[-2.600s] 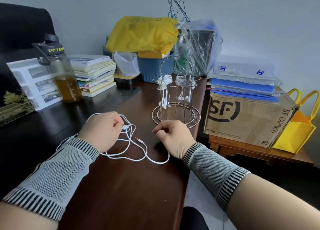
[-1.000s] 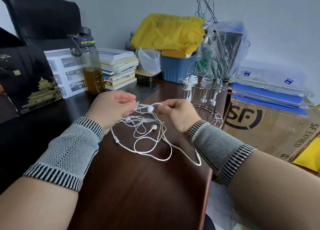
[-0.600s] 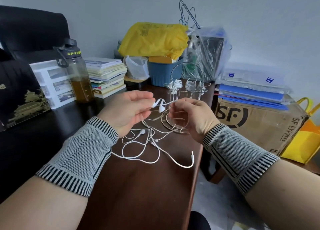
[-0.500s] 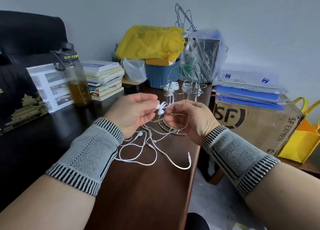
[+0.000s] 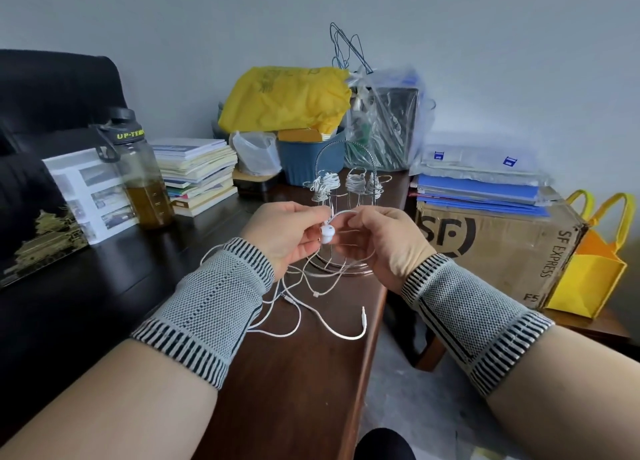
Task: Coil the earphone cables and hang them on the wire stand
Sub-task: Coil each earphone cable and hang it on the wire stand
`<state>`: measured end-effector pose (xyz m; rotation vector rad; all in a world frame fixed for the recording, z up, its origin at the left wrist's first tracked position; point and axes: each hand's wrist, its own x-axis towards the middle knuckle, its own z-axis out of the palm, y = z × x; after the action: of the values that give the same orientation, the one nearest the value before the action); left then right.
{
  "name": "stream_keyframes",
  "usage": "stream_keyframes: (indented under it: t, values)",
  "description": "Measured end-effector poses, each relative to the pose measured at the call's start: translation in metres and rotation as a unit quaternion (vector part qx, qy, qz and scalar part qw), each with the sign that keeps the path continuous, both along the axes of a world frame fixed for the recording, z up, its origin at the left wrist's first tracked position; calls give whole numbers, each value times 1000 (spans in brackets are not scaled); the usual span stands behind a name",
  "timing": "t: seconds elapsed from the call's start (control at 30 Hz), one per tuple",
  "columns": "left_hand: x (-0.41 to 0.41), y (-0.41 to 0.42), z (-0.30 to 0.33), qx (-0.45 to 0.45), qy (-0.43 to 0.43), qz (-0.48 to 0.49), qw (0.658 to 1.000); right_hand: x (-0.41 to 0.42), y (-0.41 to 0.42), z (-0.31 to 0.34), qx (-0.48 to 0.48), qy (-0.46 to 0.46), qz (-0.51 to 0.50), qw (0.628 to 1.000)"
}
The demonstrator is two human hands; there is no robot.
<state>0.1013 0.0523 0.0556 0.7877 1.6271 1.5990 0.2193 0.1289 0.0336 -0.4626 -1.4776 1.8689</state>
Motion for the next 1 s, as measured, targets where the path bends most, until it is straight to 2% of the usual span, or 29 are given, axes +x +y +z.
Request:
stream_keyframes:
  t: [0.23, 0.37, 0.43, 0.5, 0.57, 0.67, 0.77, 0.83, 0.93, 1.0]
  values:
    - [8, 1, 7, -77, 29, -7, 997, 10, 1, -1, 13, 0, -14, 1000]
    - [7, 2, 14, -35, -9, 46, 998, 21, 3, -2, 38, -19, -40, 998]
    - [4, 2, 21, 15, -72, 86, 994, 29, 6, -6, 108, -88, -39, 989]
    - [3, 1, 30, 56, -141, 94, 984, 37, 6, -7, 230, -211, -28, 950]
    - [7, 0, 35, 74, -172, 77, 979, 41, 7, -3, 299, -275, -52, 912]
    - [18, 1, 39, 69, -152, 45, 985, 42, 7, 13, 285, -182, -122, 933]
    - [31, 1, 43, 76, -133, 17, 988, 40, 0, 29, 277, -102, -102, 950]
    - [38, 2, 48, 92, -127, -1, 988, 39, -3, 36, 329, -93, -114, 933]
    - [47, 1, 54, 102, -120, -16, 987, 40, -1, 44, 437, -126, -176, 873]
    - [50, -2, 57, 85, -95, -25, 991, 42, 2, 48, 476, -142, -196, 845]
